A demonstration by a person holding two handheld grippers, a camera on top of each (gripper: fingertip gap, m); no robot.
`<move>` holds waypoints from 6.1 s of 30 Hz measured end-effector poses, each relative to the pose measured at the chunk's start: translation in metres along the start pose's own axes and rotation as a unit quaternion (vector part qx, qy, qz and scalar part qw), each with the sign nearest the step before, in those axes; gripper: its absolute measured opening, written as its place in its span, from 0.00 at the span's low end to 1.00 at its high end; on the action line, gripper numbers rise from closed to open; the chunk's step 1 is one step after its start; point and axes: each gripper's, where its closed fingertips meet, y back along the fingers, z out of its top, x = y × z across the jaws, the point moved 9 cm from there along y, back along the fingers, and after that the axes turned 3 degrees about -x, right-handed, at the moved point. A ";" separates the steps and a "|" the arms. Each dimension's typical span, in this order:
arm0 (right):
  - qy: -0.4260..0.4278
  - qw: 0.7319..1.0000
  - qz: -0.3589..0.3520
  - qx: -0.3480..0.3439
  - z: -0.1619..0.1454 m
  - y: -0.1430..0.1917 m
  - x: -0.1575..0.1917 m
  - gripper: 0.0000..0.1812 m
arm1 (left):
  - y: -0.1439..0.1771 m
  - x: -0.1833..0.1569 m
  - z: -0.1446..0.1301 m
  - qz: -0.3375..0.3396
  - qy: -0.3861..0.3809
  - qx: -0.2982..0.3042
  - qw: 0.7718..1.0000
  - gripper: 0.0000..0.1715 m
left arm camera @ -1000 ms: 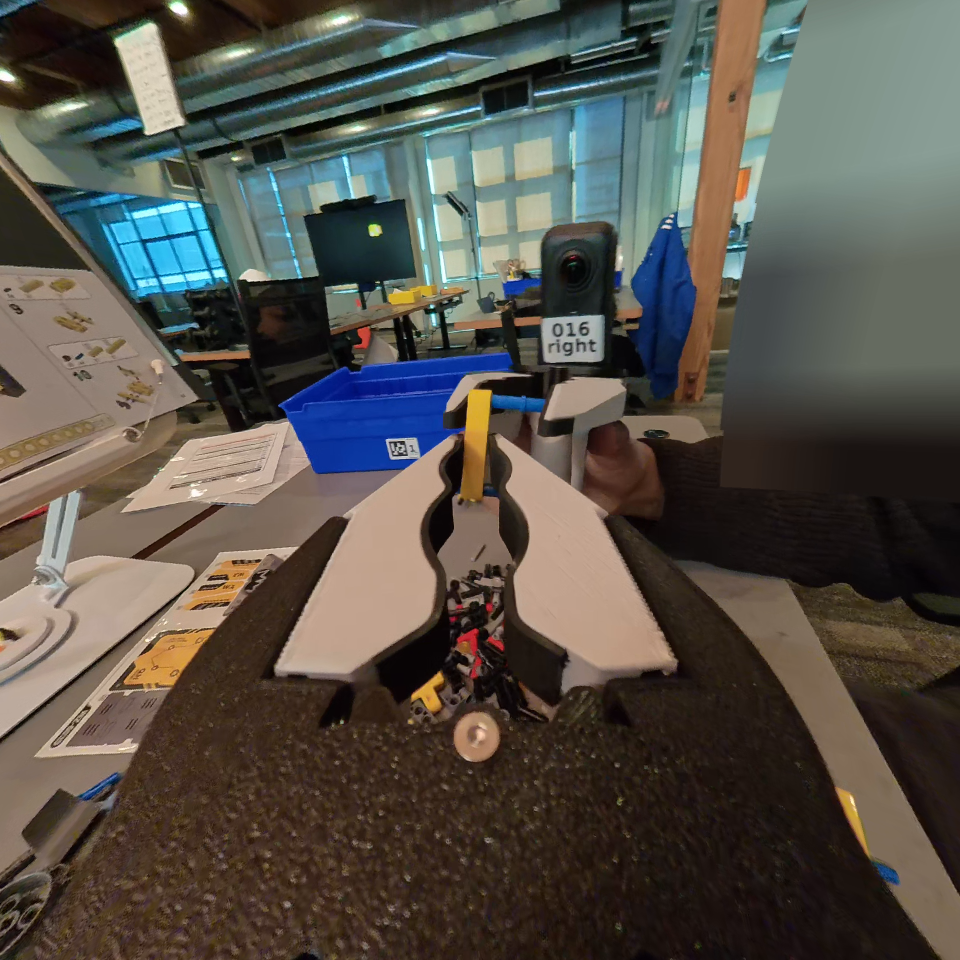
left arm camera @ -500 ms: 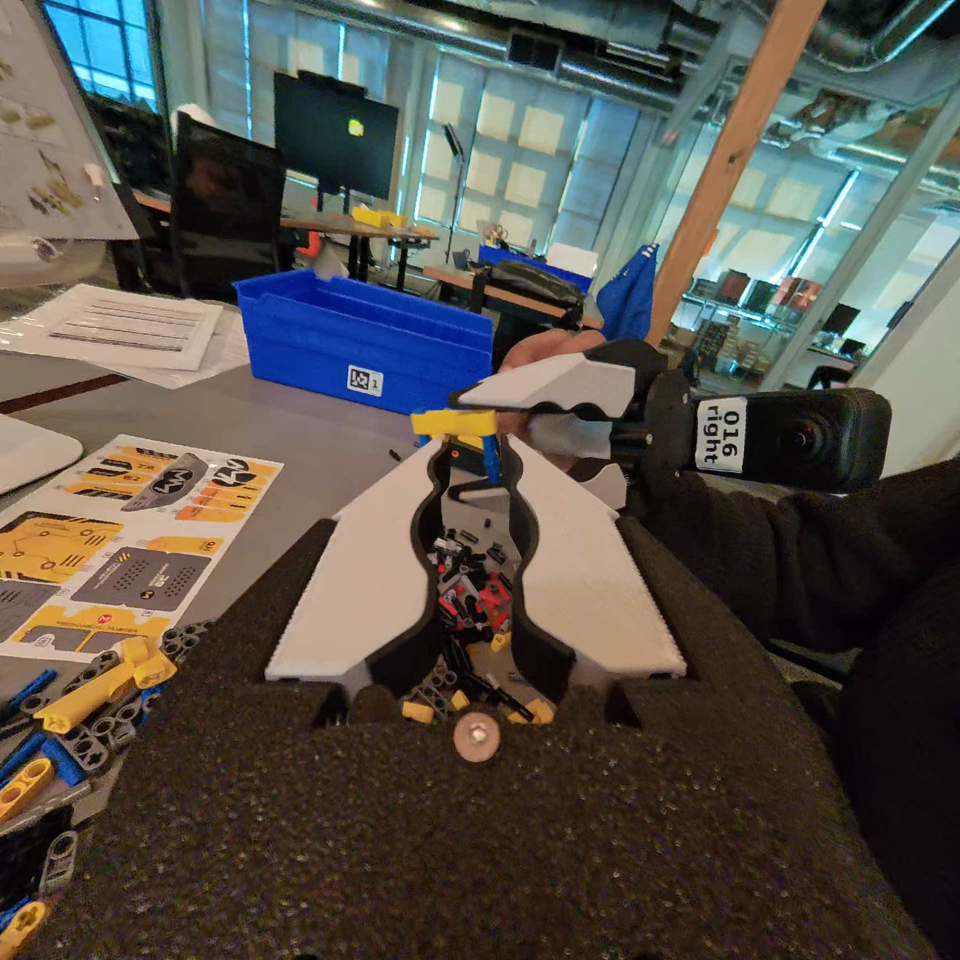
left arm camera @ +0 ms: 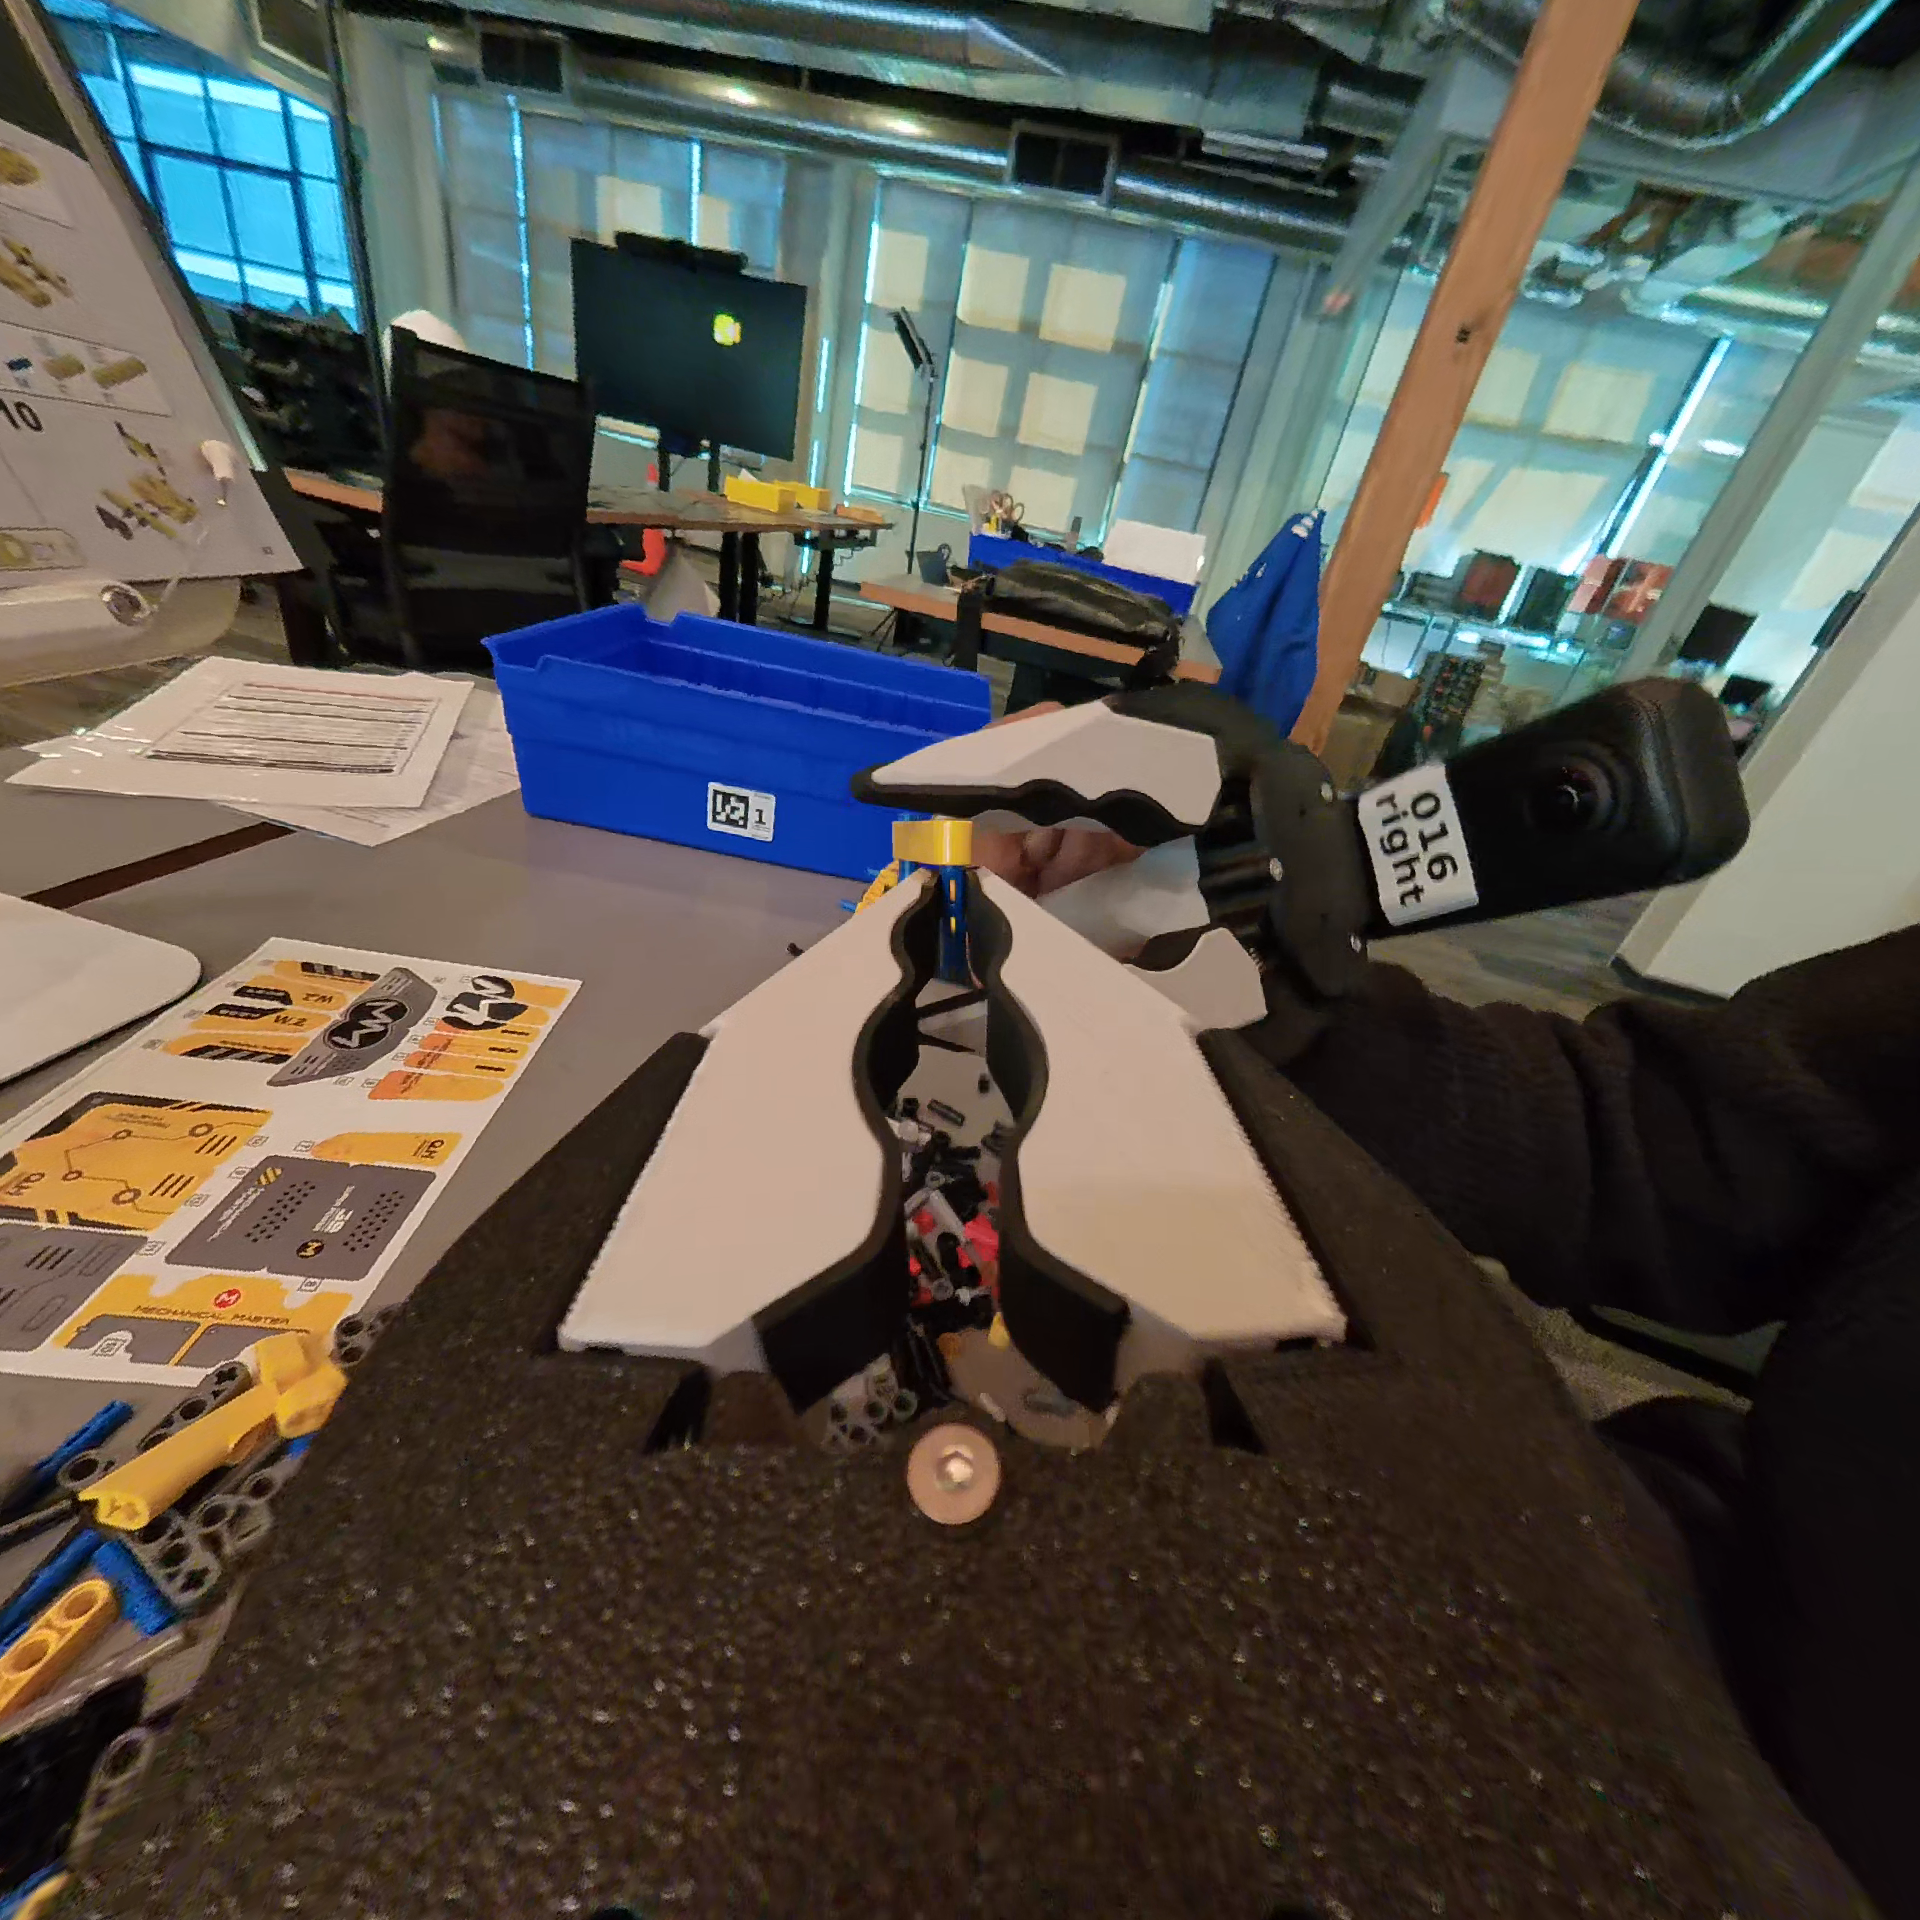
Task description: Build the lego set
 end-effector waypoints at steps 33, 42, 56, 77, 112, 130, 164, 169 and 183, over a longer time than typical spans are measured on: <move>0.093 0.988 0.026 0.122 0.012 0.002 0.005 0.14 | -0.002 -0.006 -0.003 0.016 -0.038 0.045 0.998 0.02; 0.278 0.950 0.055 0.132 0.001 0.006 0.024 0.15 | -0.004 -0.003 -0.014 0.015 -0.030 0.154 0.988 0.01; 0.254 0.946 0.117 0.164 -0.014 0.011 0.038 0.14 | -0.011 0.003 -0.034 0.014 -0.002 0.210 0.978 0.02; 0.166 0.977 0.075 0.110 -0.024 0.008 0.030 0.18 | -0.008 0.008 -0.029 0.011 0.028 0.173 0.985 0.02; -0.318 0.906 0.261 -0.101 -0.005 0.022 -0.003 0.04 | 0.007 -0.046 -0.004 -0.087 -0.174 0.014 0.981 0.14; -0.400 0.849 0.332 -0.094 -0.009 0.018 0.004 0.04 | 0.001 -0.050 -0.007 -0.092 -0.163 0.030 0.982 0.13; -0.310 0.917 0.241 -0.065 -0.014 0.018 -0.001 0.04 | 0.006 -0.031 -0.003 -0.015 -0.142 -0.030 0.989 0.09; -0.184 0.972 0.142 0.024 -0.023 0.016 -0.005 0.04 | 0.000 -0.014 -0.012 0.004 -0.065 0.021 0.998 0.15; -0.057 0.985 0.116 0.112 -0.033 0.008 0.011 0.05 | -0.012 0.003 -0.030 0.062 -0.004 0.094 0.994 0.04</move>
